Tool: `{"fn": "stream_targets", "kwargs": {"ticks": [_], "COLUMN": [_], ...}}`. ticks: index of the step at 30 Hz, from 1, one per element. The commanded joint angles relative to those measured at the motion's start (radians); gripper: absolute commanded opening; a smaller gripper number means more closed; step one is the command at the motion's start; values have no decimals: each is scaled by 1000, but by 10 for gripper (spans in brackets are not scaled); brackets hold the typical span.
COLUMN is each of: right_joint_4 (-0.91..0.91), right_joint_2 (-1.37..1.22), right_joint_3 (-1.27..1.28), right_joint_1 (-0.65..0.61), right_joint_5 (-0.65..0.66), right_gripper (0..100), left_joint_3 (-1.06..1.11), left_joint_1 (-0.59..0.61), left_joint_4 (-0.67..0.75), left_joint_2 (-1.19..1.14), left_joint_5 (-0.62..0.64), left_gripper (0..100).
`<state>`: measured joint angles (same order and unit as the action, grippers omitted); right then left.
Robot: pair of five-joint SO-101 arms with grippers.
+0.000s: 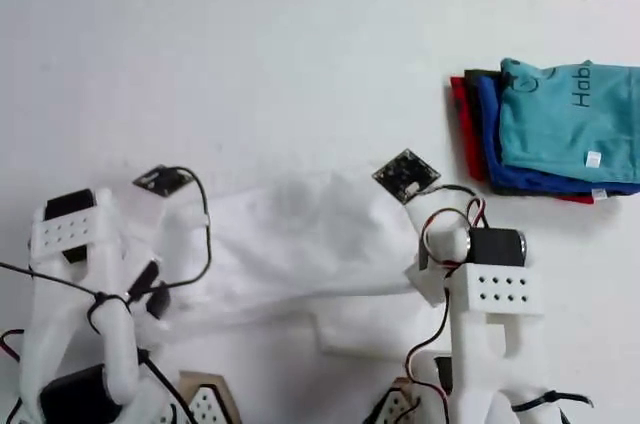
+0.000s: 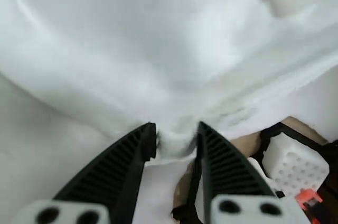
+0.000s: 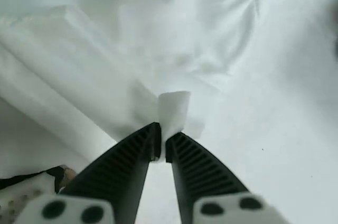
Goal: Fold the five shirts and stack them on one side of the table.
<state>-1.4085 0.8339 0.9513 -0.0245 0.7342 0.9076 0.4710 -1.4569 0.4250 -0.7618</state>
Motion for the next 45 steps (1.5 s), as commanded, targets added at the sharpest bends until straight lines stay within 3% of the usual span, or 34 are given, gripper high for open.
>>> {"fn": "stream_targets", "kwargs": {"ticks": [1,6,11,14,16,18,19,25,34,38,45], "right_joint_4": [-15,-13,-58,-70,-36,51,85,206,453,493,526], "right_joint_2": [24,28,30,30,19,19,18,-162,-611,-682,-699], "right_joint_3": [-6,-29,-138,-238,-285,-295,-293,-298,-302,-302,-295], "right_joint_1": [16,16,16,16,13,-30,-58,-277,-298,-298,-274], "right_joint_5": [8,8,5,-92,-189,-278,-295,-302,-301,-299,-296], "right_gripper": [68,198,204,204,156,19,10,23,23,23,22], "left_joint_3": [-18,-136,-366,-441,-426,-363,-325,-145,-59,-140,-394], "left_joint_1": [-3,-3,-3,-3,-11,-26,-34,-68,-26,-21,31], "left_joint_4": [-28,-107,-201,-199,-147,-78,-46,183,459,494,439], "left_joint_2": [34,34,34,26,23,23,23,23,-9,-201,-519], "left_joint_5": [-11,-12,-3,51,130,160,161,226,292,308,377], "left_gripper": [214,207,207,146,20,44,33,27,26,26,26]}}
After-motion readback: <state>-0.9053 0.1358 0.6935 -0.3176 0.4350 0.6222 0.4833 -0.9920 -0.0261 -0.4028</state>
